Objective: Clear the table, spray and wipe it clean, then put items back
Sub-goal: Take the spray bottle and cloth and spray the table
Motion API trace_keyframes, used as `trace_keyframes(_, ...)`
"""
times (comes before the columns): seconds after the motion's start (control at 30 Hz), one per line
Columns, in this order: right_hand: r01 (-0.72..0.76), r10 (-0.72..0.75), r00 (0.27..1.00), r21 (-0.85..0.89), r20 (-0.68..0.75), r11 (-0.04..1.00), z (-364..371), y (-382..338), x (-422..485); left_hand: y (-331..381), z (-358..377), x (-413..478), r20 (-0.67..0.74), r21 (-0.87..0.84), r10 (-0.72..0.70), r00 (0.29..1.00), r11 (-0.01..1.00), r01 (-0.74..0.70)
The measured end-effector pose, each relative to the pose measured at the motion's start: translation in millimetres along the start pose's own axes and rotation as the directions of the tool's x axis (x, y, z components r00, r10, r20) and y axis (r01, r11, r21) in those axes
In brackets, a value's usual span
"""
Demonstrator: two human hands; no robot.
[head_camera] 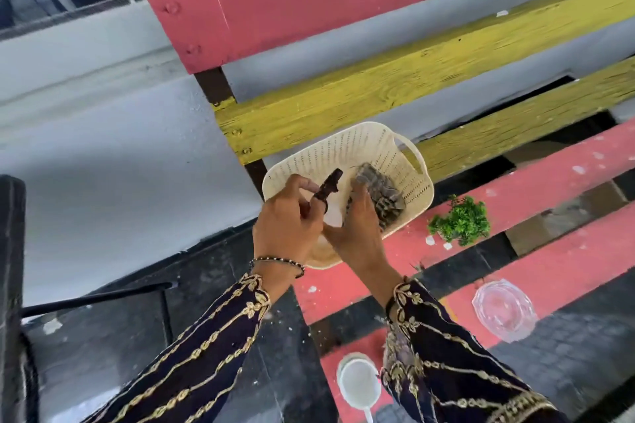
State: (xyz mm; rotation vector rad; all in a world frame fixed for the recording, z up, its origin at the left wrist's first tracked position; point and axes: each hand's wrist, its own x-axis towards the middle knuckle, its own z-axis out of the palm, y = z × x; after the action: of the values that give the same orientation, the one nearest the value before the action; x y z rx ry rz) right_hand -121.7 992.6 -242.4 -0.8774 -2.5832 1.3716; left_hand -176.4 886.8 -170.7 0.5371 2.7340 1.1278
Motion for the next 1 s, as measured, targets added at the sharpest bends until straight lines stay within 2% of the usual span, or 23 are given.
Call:
trace_keyframes(0.1, 0.029, -0.029, 0.999, 0.000, 0.022, 1.000, 17, -1, 24, -19, -5, 6, 0.063, -0.015, -0.082, 0.995, 0.996, 0.083)
trace_keyframes(0.2, 0.158, -0.159, 0.987, -0.033, -0.036, 0.987, 12, -1, 28, -22, 0, 6, 0.179, -0.027, -0.166, 0.970, 0.984, 0.174)
trace_keyframes(0.27, 0.231, -0.235, 0.968, -0.046, -0.091, 0.972, -3, 0, 27, -15, 8, 8, 0.200, -0.004, -0.194, 0.960, 0.980, 0.199)
trace_keyframes(0.33, 0.240, -0.234, 0.955, 0.015, -0.182, 0.971, -22, 5, 23, -3, 18, 14, 0.127, 0.014, -0.155, 0.980, 0.988, 0.154)
trace_keyframes(0.4, 0.194, -0.172, 0.953, 0.066, -0.248, 0.979, -42, 11, 21, 9, 30, 24, 0.012, -0.013, -0.134, 0.991, 0.991, 0.134)
trace_keyframes(0.47, 0.148, -0.108, 0.964, 0.155, -0.242, 0.977, -60, 16, 21, 10, 48, 36, -0.055, -0.058, -0.211, 0.976, 0.976, 0.208)
trace_keyframes(0.5, 0.133, -0.088, 0.970, 0.193, -0.227, 0.972, -69, 17, 22, 6, 58, 42, -0.031, -0.054, -0.258, 0.966, 0.965, 0.256)
trace_keyframes(0.57, 0.150, -0.106, 0.969, 0.192, -0.223, 0.970, -84, 19, 25, -8, 83, 53, 0.159, 0.098, -0.317, 0.935, 0.947, 0.304)
trace_keyframes(0.63, 0.175, -0.141, 0.966, 0.148, -0.217, 0.973, -95, 22, 27, -20, 106, 55, 0.399, 0.300, -0.381, 0.834, 0.914, 0.274)
trace_keyframes(0.67, 0.180, -0.149, 0.967, 0.141, -0.205, 0.974, -98, 24, 27, -24, 117, 55, 0.469, 0.339, -0.408, 0.783, 0.902, 0.267)
trace_keyframes(0.73, 0.181, -0.153, 0.971, 0.146, -0.186, 0.973, -101, 26, 26, -31, 136, 50, 0.514, 0.307, -0.448, 0.731, 0.892, 0.331)
trace_keyframes(0.87, 0.194, -0.164, 0.967, 0.148, -0.197, 0.970, -99, 27, 20, -34, 149, 46, 0.457, 0.323, -0.487, 0.744, 0.870, 0.371)
trace_keyframes(1.0, 0.211, -0.181, 0.956, 0.109, -0.232, 0.971, -109, 16, 9, -21, 130, 47, 0.402, 0.171, -0.420, 0.813, 0.907, 0.384)
